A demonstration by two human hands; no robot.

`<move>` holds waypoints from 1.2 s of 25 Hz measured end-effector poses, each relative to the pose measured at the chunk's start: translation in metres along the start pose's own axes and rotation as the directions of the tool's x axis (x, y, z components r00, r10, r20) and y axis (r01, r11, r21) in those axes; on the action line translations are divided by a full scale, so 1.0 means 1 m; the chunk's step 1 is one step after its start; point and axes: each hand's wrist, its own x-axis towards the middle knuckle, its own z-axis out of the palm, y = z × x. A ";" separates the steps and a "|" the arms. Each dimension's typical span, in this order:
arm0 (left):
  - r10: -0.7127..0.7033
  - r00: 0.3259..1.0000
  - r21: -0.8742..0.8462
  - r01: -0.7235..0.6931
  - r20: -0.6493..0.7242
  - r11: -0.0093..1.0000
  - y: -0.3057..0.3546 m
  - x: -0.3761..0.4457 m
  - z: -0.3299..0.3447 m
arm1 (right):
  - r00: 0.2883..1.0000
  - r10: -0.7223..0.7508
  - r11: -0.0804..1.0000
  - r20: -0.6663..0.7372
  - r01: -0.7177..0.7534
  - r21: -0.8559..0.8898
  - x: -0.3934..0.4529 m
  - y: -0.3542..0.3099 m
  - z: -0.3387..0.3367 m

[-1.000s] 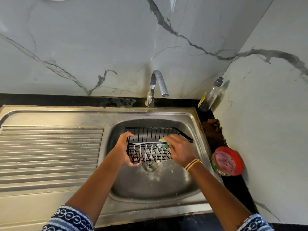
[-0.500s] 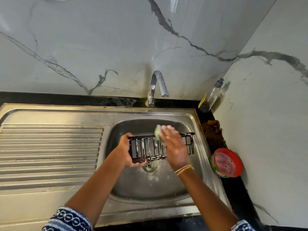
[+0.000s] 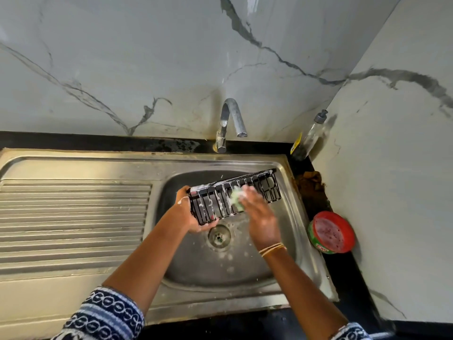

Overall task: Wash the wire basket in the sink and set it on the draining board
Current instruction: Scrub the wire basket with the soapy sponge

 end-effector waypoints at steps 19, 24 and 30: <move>-0.078 0.996 0.102 0.081 -0.031 0.991 0.003 0.004 -0.023 | 0.918 0.252 0.968 0.305 -0.243 -0.068 0.076 0.042 -0.022; -0.132 0.987 0.177 0.148 -0.096 0.973 0.001 0.020 -0.022 | 0.944 0.203 0.972 0.259 -0.162 -0.170 0.098 0.027 -0.026; 0.790 0.565 0.828 -0.543 0.238 0.139 -0.004 -0.003 0.018 | 0.914 0.167 0.938 0.370 -0.031 -0.345 0.120 0.006 -0.044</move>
